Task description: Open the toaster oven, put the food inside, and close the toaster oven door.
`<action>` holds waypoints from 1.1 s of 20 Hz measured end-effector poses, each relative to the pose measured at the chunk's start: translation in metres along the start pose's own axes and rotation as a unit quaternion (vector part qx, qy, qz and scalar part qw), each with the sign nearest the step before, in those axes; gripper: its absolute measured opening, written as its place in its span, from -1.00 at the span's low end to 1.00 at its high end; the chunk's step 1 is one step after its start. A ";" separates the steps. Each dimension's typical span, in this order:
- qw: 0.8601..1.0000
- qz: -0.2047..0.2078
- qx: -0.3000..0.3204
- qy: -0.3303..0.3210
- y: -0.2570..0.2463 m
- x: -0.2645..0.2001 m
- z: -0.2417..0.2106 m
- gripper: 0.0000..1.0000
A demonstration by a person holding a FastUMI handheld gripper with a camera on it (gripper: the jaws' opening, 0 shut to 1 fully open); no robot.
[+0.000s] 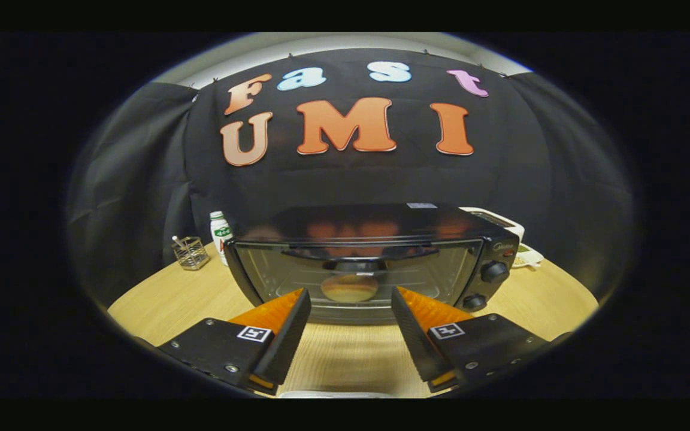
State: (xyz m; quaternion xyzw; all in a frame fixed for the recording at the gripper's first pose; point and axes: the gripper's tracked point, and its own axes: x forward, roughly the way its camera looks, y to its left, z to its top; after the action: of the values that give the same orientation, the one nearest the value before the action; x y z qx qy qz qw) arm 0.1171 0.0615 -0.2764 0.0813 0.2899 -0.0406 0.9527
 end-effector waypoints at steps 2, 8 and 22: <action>1.000 -0.003 -0.003 -0.008 -0.002 0.004 0.004 0.62; 0.999 0.018 -0.009 -0.029 0.008 -0.026 0.014 0.62; 0.980 0.060 -0.024 -0.187 0.003 -0.193 0.098 0.62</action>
State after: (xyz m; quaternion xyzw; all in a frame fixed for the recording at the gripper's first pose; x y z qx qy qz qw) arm 0.0113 0.0523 -0.0879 0.0664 0.1016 0.0091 0.9926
